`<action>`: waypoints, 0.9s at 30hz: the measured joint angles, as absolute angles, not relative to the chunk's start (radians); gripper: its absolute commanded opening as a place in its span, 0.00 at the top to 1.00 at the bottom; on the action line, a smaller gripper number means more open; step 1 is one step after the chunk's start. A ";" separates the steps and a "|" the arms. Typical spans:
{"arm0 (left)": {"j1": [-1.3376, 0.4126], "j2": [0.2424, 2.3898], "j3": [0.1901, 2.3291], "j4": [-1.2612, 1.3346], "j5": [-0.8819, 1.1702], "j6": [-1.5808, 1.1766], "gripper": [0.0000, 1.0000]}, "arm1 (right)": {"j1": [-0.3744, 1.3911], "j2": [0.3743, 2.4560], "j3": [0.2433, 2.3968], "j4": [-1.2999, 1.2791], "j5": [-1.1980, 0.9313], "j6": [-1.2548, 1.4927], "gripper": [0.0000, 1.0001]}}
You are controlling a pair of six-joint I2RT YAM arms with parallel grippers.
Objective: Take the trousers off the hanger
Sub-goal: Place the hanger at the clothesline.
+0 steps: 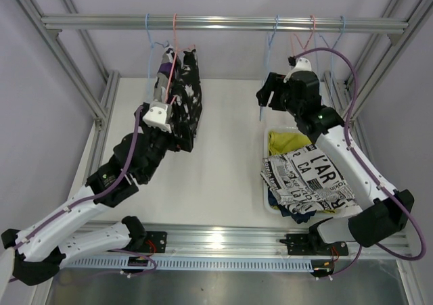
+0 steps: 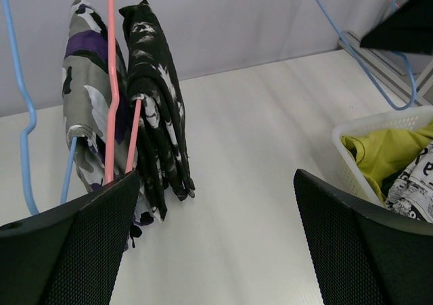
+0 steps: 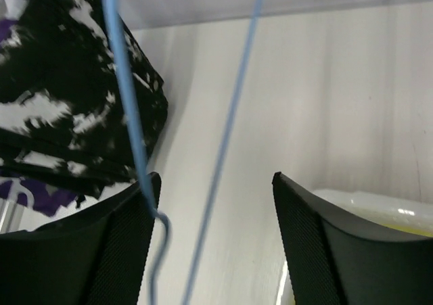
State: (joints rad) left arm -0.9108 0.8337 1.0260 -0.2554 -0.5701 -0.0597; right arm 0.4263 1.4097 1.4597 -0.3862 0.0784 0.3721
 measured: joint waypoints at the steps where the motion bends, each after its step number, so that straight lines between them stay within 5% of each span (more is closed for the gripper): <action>1: -0.908 0.830 1.025 -0.255 -0.570 -0.060 0.00 | 0.427 1.390 1.430 -0.384 0.077 0.375 0.27; 13: -0.883 0.785 1.007 -0.231 -0.603 -0.040 0.01 | 0.475 1.081 1.208 -0.422 0.086 0.400 0.22; 27: -0.873 0.559 0.905 -0.086 -0.626 -0.005 0.00 | 0.821 0.907 1.366 -0.532 0.318 0.400 0.22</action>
State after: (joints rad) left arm -0.8734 0.5594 0.9047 -0.0864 -0.6262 -0.0051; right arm 0.8207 0.9066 1.3663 -0.5320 0.3180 0.3996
